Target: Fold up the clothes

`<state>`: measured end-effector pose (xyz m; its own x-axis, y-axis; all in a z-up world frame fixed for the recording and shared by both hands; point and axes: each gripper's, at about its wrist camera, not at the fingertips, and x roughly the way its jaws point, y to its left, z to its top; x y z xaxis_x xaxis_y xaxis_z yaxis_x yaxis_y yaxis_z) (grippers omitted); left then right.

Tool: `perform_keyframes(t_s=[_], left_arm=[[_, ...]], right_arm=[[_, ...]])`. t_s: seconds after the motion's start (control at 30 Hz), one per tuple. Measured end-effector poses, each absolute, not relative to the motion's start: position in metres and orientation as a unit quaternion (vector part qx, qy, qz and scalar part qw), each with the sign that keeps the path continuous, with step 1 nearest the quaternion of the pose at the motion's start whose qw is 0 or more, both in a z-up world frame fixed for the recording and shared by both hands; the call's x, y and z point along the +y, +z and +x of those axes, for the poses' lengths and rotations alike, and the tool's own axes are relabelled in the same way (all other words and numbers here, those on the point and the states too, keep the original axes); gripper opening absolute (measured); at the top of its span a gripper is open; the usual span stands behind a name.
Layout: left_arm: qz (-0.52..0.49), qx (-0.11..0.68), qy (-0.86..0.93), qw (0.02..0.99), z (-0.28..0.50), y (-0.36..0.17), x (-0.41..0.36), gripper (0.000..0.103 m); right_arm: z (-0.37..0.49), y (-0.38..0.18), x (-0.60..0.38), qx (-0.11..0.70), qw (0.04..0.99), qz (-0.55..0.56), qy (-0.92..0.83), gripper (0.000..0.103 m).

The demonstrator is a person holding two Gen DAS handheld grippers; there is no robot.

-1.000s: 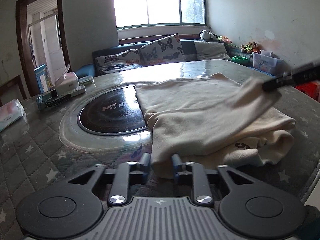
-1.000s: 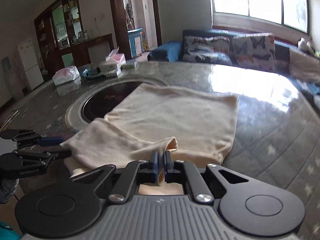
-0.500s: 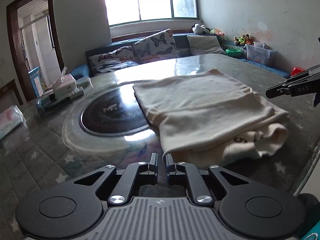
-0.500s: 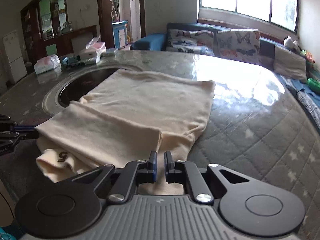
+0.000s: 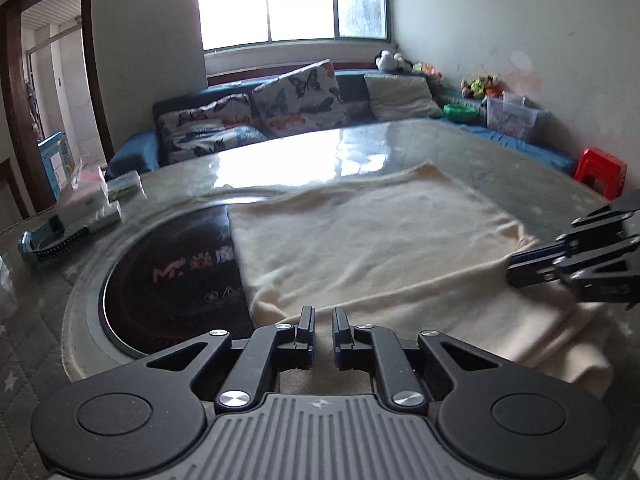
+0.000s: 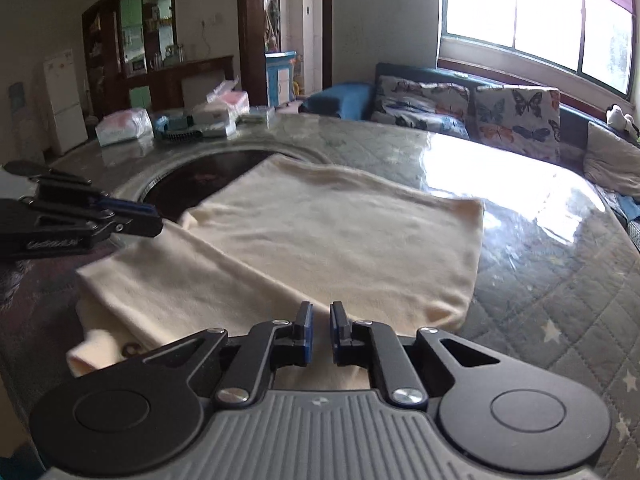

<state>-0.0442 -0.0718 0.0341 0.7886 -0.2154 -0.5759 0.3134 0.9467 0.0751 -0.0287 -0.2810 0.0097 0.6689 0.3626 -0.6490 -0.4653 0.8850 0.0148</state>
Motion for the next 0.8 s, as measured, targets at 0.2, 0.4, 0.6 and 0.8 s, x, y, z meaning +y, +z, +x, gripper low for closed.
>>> perform_keyframes(t_s=[0.2,0.4,0.6,0.8], left_arm=[[0.101,0.294,-0.149,0.939,-0.048,0.029,-0.072,0.011],[0.159,0.278,-0.181,0.93,-0.1,0.034,-0.071,0.017],[0.224,0.259,-0.215,0.915,-0.145,0.028,-0.081,0.028],[0.271,0.232,-0.233,0.905,-0.157,0.015,-0.104,0.034]], right_arm=[[-0.052,0.016,-0.288,0.337,0.905,-0.096,0.24,0.009],[-0.071,0.013,-0.294,0.34,0.901,-0.108,0.247,0.01],[-0.085,0.013,-0.299,0.337,0.901,-0.113,0.247,0.012],[-0.09,0.019,-0.298,0.328,0.905,-0.118,0.243,0.014]])
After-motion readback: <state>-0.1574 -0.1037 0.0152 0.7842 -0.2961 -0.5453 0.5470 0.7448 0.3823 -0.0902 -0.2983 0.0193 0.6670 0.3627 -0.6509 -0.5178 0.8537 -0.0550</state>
